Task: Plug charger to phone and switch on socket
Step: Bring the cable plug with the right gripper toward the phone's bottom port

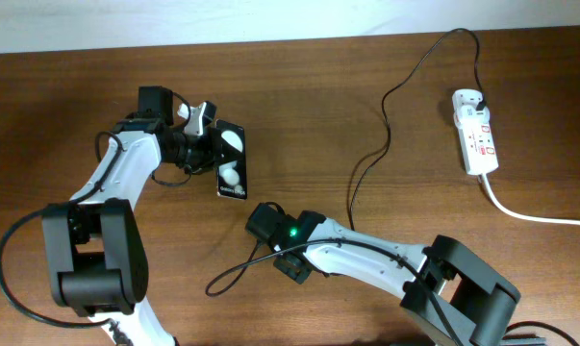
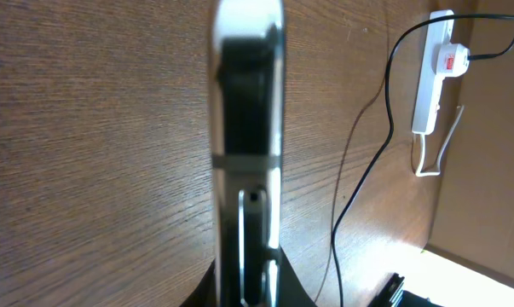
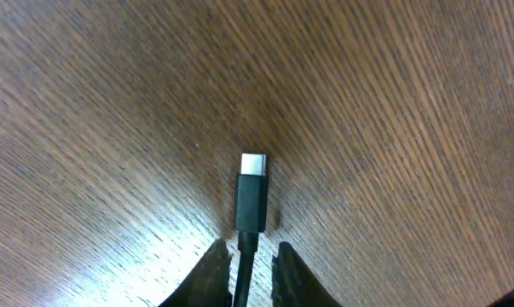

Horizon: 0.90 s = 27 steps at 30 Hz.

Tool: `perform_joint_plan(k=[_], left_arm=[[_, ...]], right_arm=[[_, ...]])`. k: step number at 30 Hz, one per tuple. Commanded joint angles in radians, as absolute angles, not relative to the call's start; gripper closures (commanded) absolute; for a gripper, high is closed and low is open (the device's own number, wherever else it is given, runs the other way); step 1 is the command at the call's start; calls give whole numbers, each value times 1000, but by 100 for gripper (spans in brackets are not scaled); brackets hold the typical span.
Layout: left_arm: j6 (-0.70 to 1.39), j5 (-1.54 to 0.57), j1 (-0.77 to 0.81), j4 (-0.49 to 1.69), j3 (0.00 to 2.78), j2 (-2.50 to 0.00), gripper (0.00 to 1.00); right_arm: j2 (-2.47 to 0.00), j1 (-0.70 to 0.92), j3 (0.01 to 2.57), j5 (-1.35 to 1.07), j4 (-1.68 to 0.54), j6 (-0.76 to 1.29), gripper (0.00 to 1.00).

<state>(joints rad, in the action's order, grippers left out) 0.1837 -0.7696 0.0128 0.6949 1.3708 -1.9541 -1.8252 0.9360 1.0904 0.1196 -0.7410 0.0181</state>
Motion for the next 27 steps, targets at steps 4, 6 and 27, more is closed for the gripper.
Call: perform_joint_plan(k=[4,6,27], left_arm=[[170,-784,10,693,1374,-1914,100],[170,-784,10,693,1374,-1914,100],[166,-784,10,691,1374,-1914,100]], right_arm=[[-1836,942,1105,132,-745,15,96],[-1835,942,1113,132,-754,15,91],[-1866,941,1116,121,-755,-12,74]])
